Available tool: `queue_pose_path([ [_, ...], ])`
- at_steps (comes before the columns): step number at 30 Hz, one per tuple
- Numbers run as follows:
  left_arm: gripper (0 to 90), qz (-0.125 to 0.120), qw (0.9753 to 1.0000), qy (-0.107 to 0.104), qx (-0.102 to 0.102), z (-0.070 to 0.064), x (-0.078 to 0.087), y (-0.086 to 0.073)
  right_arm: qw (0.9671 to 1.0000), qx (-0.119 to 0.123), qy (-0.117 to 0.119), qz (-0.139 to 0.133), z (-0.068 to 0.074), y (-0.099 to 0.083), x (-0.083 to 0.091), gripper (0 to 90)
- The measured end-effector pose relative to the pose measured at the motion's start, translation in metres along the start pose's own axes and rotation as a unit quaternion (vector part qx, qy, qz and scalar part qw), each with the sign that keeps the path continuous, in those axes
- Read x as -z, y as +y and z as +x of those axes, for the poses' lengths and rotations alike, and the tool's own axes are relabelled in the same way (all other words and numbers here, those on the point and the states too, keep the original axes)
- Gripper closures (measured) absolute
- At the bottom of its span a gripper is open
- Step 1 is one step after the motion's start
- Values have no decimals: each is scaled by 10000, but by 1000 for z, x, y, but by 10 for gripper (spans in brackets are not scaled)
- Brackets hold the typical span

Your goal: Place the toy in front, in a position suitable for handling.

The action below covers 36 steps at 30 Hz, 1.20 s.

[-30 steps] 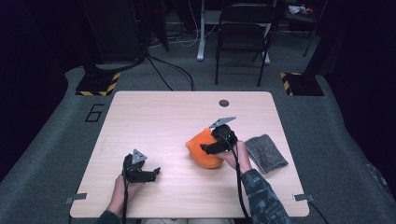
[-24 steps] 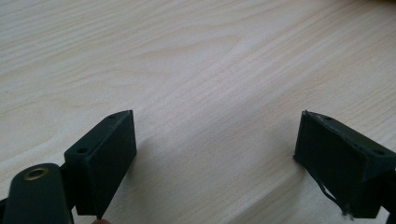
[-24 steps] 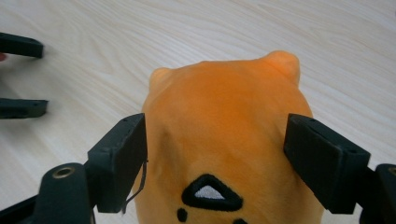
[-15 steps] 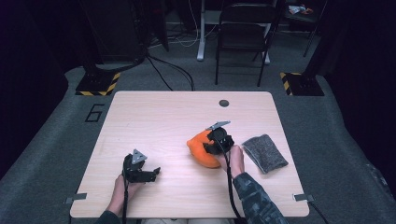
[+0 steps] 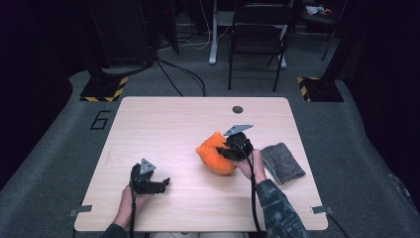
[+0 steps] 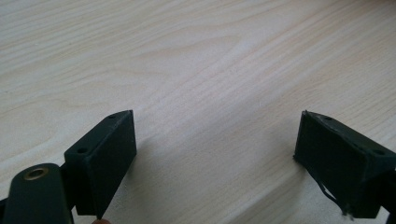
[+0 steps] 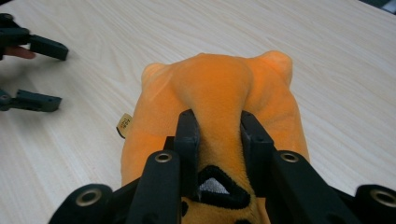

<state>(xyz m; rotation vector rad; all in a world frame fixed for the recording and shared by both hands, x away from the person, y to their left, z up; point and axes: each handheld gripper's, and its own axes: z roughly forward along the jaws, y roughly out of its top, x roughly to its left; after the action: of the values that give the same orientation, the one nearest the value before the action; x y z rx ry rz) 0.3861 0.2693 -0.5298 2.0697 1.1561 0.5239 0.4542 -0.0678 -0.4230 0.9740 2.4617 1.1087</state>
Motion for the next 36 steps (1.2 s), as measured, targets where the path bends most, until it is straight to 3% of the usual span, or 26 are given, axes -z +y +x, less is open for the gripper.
queue_pose_path([
  [6,122,0,10000,0,0,0,0,0,9971,584,476,-108,1,1,4,719],
  [8,122,0,10000,0,-1,0,0,0,9962,669,557,-62,1,0,2,716],
  [11,122,-2,10000,0,1,0,0,0,9955,756,570,74,1,-4,-5,709],
  [13,122,-4,10000,-1,-2,0,0,0,9948,857,448,318,1,-9,-14,700],
  [18,122,-4,10000,-1,-2,0,0,0,9952,850,375,298,4,-9,-17,619],
  [22,122,-8,10000,-19,-3,0,0,0,9956,851,289,254,4,-7,-16,474],
  [28,121,3,9999,-83,-89,1,0,0,9977,645,174,106,4,-5,-6,258],
  [36,120,121,9995,-201,-190,1,-4,7,9995,285,-103,-103,-5,-8,15,166],
])
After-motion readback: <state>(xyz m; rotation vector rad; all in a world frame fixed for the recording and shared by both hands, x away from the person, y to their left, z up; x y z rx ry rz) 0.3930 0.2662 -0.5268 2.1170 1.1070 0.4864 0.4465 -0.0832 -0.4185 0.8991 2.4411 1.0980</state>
